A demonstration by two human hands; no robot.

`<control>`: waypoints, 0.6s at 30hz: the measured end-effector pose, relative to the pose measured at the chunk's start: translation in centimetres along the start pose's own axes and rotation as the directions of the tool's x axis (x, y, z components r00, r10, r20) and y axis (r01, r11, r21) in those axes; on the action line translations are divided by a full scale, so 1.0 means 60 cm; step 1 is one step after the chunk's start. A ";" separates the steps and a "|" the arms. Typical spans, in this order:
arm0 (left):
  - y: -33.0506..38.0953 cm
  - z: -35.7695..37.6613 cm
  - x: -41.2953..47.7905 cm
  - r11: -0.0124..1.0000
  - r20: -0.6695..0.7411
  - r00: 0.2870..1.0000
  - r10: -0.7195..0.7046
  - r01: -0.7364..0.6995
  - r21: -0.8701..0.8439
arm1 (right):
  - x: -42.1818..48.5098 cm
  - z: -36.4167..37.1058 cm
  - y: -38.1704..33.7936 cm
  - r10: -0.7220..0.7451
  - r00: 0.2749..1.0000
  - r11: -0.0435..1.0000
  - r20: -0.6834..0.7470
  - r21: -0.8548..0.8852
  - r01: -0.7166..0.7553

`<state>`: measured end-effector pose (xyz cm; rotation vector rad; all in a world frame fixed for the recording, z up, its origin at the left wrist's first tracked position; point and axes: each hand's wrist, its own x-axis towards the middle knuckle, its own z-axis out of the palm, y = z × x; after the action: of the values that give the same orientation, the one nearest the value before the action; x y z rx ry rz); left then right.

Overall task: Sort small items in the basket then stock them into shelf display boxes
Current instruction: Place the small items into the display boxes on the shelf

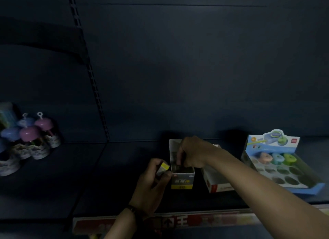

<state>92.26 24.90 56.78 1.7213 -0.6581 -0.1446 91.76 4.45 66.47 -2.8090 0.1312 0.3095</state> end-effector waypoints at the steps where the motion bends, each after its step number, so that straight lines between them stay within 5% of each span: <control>1: -0.002 0.000 0.000 1.000 0.003 1.000 -0.003 0.003 0.004 | 0.002 -0.001 -0.002 -0.001 1.000 1.000 -0.005 -0.019 0.001; 11: -0.004 -0.001 -0.002 0.999 0.036 0.998 0.048 -0.047 -0.023 | 0.008 -0.008 -0.021 -0.055 0.998 0.971 0.016 -0.233 0.057; 18: -0.003 -0.003 -0.003 0.999 0.029 1.000 0.008 -0.007 -0.038 | 0.010 0.007 -0.006 -0.039 0.999 0.992 0.005 -0.119 0.039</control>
<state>92.23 25.17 56.61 1.6831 -0.6792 -0.1768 92.31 4.88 66.03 -2.9252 0.0590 0.3226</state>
